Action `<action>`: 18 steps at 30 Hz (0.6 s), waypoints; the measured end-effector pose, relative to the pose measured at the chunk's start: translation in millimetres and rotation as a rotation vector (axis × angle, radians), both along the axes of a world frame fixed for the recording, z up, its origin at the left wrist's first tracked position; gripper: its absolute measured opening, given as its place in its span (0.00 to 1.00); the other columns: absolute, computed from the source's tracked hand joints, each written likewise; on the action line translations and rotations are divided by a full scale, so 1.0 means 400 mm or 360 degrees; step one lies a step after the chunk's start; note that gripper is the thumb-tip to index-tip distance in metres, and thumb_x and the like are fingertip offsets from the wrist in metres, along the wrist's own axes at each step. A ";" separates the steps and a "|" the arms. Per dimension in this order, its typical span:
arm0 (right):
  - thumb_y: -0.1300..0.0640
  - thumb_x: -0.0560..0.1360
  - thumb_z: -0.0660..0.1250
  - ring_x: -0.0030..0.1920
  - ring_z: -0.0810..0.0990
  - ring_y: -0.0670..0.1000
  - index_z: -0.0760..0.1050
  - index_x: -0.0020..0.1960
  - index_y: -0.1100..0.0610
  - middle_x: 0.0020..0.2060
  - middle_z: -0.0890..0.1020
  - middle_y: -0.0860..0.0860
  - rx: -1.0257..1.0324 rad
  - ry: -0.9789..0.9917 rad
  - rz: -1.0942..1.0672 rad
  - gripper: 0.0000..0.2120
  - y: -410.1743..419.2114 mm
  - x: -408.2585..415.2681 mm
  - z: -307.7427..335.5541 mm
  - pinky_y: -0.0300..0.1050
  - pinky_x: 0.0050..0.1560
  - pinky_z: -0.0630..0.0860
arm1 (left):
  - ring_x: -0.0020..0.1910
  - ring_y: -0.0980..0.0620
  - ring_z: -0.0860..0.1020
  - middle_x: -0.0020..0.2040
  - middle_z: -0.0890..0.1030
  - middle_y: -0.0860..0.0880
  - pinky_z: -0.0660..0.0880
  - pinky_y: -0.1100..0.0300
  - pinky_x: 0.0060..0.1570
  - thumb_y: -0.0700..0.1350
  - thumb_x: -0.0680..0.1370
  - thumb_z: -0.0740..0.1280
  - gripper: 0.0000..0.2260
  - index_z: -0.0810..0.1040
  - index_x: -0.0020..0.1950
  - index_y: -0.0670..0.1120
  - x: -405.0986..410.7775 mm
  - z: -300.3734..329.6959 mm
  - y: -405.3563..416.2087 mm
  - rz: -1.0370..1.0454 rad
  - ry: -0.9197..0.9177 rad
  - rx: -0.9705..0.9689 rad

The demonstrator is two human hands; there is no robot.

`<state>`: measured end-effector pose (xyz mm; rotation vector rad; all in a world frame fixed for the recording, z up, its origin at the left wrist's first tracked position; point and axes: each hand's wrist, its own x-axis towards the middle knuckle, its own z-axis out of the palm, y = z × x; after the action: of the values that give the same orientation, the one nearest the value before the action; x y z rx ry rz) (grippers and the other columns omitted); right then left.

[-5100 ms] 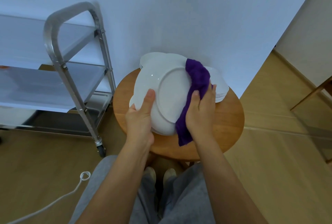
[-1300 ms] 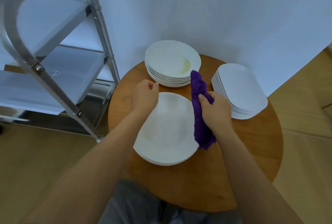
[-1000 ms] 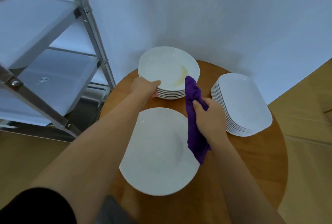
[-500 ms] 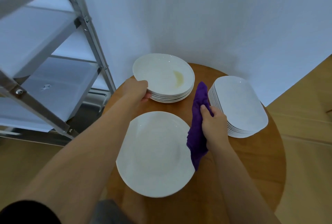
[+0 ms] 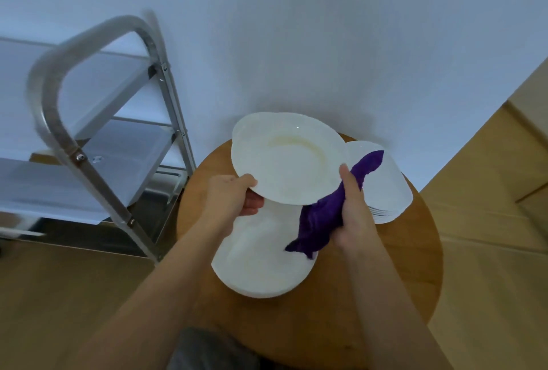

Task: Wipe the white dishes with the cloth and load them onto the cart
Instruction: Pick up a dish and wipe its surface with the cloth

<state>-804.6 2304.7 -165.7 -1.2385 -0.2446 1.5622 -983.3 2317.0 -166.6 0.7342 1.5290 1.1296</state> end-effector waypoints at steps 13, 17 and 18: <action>0.66 0.72 0.64 0.32 0.79 0.51 0.76 0.45 0.58 0.33 0.80 0.52 0.0216 -0.0623 0.0044 0.05 -0.278 0.038 0.010 0.43 0.29 0.77 | 0.20 0.54 0.77 0.24 0.80 0.48 0.74 0.67 0.22 0.43 0.77 0.65 0.12 0.78 0.35 0.40 -0.008 -0.010 -0.352 -0.0159 0.0281 0.0092; 0.66 0.72 0.65 0.35 0.79 0.52 0.76 0.48 0.57 0.36 0.80 0.53 0.0158 -0.0710 0.0088 0.07 -0.337 0.046 0.005 0.42 0.29 0.77 | 0.31 0.51 0.82 0.34 0.83 0.50 0.79 0.60 0.31 0.55 0.76 0.65 0.13 0.77 0.44 0.46 -0.028 -0.006 -0.389 -0.0230 0.0249 0.0044; 0.66 0.72 0.65 0.36 0.79 0.52 0.75 0.49 0.57 0.37 0.79 0.54 0.0150 -0.0733 0.0112 0.07 -0.349 0.048 0.006 0.42 0.29 0.76 | 0.38 0.48 0.82 0.41 0.83 0.49 0.80 0.55 0.38 0.58 0.76 0.64 0.12 0.75 0.48 0.49 -0.035 -0.003 -0.391 -0.0230 0.0071 -0.0019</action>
<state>-785.2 2165.0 -163.4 -1.5159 -0.6559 1.2895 -997.3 2160.5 -167.7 0.8530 1.4933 1.0014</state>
